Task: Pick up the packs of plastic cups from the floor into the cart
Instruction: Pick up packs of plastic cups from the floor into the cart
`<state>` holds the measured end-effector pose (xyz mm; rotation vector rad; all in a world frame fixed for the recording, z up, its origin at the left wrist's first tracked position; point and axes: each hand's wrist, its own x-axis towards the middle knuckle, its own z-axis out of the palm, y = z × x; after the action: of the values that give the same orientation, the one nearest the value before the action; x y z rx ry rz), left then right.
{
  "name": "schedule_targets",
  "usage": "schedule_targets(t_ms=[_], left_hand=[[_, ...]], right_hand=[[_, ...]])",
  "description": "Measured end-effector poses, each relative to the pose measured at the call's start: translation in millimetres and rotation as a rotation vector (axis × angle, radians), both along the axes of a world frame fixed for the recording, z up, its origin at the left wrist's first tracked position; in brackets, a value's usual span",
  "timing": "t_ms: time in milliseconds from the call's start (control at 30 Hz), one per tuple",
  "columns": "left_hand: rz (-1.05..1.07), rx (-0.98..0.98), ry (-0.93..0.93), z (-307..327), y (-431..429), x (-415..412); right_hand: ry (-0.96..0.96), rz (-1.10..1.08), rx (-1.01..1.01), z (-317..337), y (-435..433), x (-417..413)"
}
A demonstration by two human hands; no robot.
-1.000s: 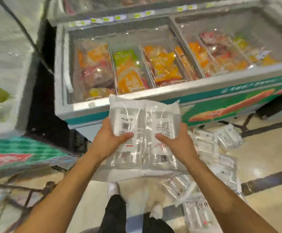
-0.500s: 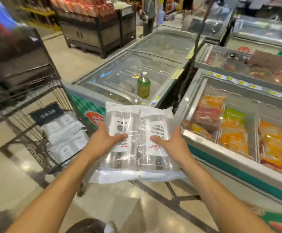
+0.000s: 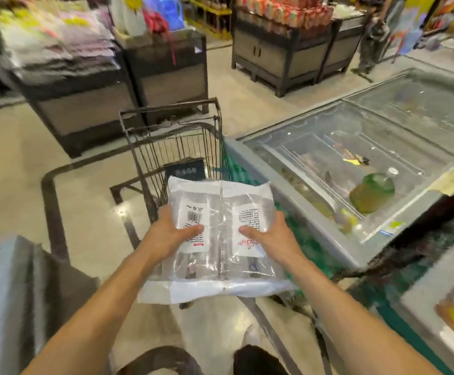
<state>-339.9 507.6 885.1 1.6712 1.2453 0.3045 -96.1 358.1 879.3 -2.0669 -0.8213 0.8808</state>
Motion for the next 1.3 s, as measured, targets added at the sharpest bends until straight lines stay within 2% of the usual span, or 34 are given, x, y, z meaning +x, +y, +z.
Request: schedule_targets(t_ms=[333, 567, 767, 1000, 1167, 1300], left_hand=[[0.273, -0.115, 0.053, -91, 69, 17], [0.322, -0.179, 0.108, -143, 104, 39], [0.303, -0.277, 0.085, -204, 153, 38], [0.307, -0.387, 0.090, -262, 197, 52], [0.307, -0.569, 0.111, -353, 198, 50], [0.295, -0.584, 0.168, -355, 200, 67]], right_hand=[[0.028, 0.217, -0.089, -67, 133, 44], [0.020, 0.307, -0.207, -137, 195, 62], [-0.084, 0.258, -0.266, -178, 230, 55], [0.049, 0.215, -0.337, -253, 279, 58], [0.028, 0.195, -0.497, -306, 282, 60], [0.028, 0.184, -0.563, -342, 282, 60]])
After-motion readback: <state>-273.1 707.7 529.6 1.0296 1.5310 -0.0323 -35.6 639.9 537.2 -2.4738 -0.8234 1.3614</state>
